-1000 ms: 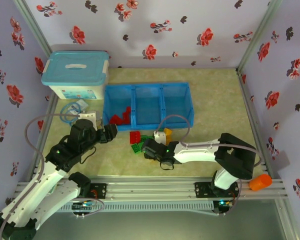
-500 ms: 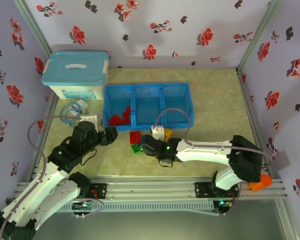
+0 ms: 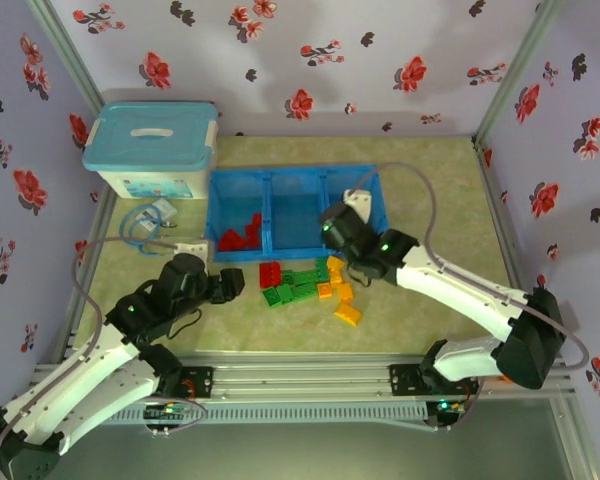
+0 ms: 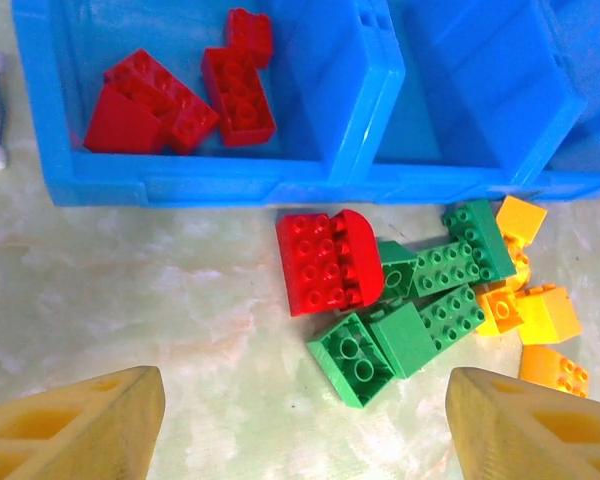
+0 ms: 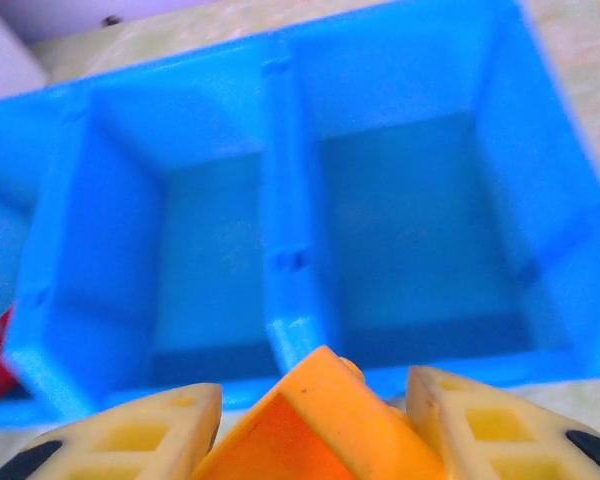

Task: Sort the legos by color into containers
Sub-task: Place the lego in the container, then pick up the lego from the middle-left of the table.

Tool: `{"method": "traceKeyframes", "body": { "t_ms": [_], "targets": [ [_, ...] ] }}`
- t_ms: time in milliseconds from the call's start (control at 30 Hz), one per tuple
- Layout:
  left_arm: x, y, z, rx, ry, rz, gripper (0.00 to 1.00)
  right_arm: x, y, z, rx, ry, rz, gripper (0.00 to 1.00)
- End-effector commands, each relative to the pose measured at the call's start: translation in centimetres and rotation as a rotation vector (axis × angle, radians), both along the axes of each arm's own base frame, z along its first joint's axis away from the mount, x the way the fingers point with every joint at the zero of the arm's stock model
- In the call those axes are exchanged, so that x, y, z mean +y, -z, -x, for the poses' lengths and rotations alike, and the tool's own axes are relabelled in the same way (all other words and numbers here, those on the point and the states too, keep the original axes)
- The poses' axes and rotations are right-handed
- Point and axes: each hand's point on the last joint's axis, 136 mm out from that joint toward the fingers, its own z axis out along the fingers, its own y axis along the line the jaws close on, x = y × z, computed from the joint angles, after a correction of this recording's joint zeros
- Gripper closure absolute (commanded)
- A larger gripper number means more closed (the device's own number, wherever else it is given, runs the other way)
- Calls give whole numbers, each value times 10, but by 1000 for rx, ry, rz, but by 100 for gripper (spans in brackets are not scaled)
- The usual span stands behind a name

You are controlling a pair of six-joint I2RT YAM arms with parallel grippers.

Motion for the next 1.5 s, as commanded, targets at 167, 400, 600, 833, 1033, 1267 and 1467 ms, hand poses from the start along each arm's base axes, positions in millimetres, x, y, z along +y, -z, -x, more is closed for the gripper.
{"method": "traceKeyframes", "body": {
  "t_ms": [167,400,600,833,1033,1267,1467],
  "targets": [
    [-30,24,7,51,63,-41,26,-32,37,-48,129,14,-16,70],
    [-61,49,14,111,128,-72,25,-18,49,-62,183,-53,-33,21],
    [-68,63,11,163,117,-134,25,-5,23,-50,109,-108,-68,1],
    [-72,80,8,208,104,-174,26,6,3,-12,47,-190,-114,1],
    [-81,96,6,254,102,-193,29,-7,10,12,37,-181,-154,1],
    [-87,109,0,287,94,-230,33,-23,24,28,37,-152,-175,2],
    [-92,121,-4,317,90,-249,35,-30,31,35,39,-138,-184,3]
  ]
}}
